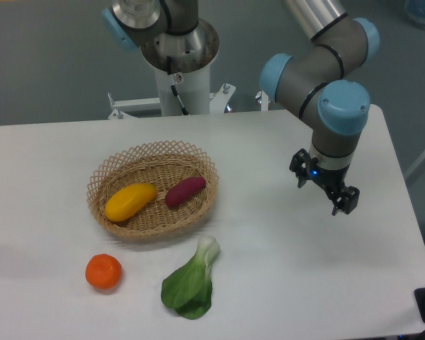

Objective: Pick up the mango from the basket
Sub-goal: 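Move the open gripper over the basket toward the yellow mango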

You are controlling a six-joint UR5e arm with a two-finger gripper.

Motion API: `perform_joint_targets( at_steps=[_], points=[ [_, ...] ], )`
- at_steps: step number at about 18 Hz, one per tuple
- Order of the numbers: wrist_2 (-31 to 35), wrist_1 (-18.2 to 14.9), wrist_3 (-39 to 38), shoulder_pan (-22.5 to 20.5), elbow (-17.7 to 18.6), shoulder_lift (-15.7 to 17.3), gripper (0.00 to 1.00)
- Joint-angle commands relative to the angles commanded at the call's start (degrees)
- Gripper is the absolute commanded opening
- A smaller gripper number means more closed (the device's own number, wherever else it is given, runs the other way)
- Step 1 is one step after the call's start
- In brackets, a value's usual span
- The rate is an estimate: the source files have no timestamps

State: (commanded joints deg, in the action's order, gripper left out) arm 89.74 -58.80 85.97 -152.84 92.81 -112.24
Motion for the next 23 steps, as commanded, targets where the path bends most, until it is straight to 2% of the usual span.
perform_joint_targets(
  at_steps=[1, 4, 9, 13, 19, 23],
  points=[
    [-1.14, 0.0, -1.4, 0.09, 0.18, 0.09, 1.0],
    [-4.74, 0.88, -4.75, 0.53, 3.77, 1.32, 1.0],
    [-6.68, 0.62, -8.35, 1.31, 7.12, 4.74, 1.0],
    [-8.35, 0.35, -15.55, 4.47, 7.91, 5.98, 1.0],
    [-9.23, 0.09, -19.34, 10.62, 8.35, 6.33, 1.0],
    [-9.23, 0.09, -19.96, 14.84, 11.77, 8.61, 1.0]
  ],
)
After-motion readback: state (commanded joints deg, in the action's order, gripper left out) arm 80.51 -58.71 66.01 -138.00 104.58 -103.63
